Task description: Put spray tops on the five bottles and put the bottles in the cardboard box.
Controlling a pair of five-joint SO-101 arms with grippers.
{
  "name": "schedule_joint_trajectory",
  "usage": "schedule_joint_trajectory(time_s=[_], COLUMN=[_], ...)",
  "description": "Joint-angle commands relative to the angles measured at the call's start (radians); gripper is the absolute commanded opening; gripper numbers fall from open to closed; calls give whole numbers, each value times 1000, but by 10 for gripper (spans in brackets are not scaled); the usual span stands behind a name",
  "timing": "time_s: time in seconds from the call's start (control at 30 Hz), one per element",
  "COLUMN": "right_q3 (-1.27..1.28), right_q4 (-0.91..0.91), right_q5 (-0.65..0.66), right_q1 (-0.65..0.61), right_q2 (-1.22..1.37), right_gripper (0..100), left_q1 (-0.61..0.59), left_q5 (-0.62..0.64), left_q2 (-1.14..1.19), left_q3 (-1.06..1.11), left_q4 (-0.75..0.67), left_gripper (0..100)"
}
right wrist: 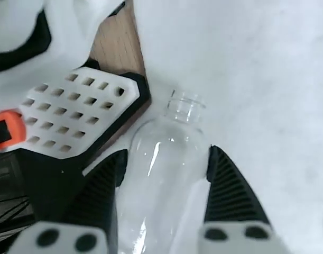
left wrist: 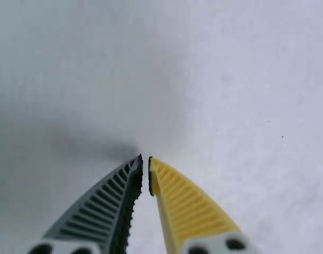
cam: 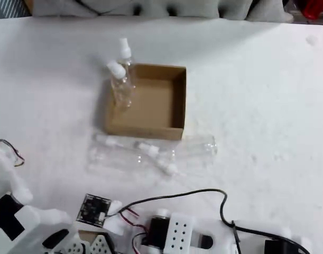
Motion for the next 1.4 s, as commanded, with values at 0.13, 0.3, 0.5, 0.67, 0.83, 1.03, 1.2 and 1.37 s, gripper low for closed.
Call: schedule_joint_trajectory(time_s=[0.13, 0.3, 0.5, 0.67, 0.83, 1.03, 1.2, 1.37], right_q3=[-92, -216, -213, -264, -436, -575, -589, -551], right_q4=[-16, -74, -418, -704, -786, -786, -783, -751], right_q5=[44, -31, -141, -187, -242, -239, -238, -238], right_q1=[174, 337, 331, 328, 328, 328, 326, 348], right_q2=[-1, 4, 28, 251, 576, 780, 786, 653], right_gripper=[15, 15, 15, 15, 18, 110, 313, 305], left_q1=[-8, -8, -8, -10, -30, -24, -24, -24], left_q5=[17, 17, 17, 17, 18, 18, 18, 17], left_q2=[-5, -7, -7, -5, -4, -4, -4, -4], left_q3=[-52, -52, -52, -52, -52, -52, -52, -52], left_q4=[-20, -17, -17, -18, -20, -20, -21, -21], left_gripper=[22, 22, 22, 23, 23, 23, 23, 23])
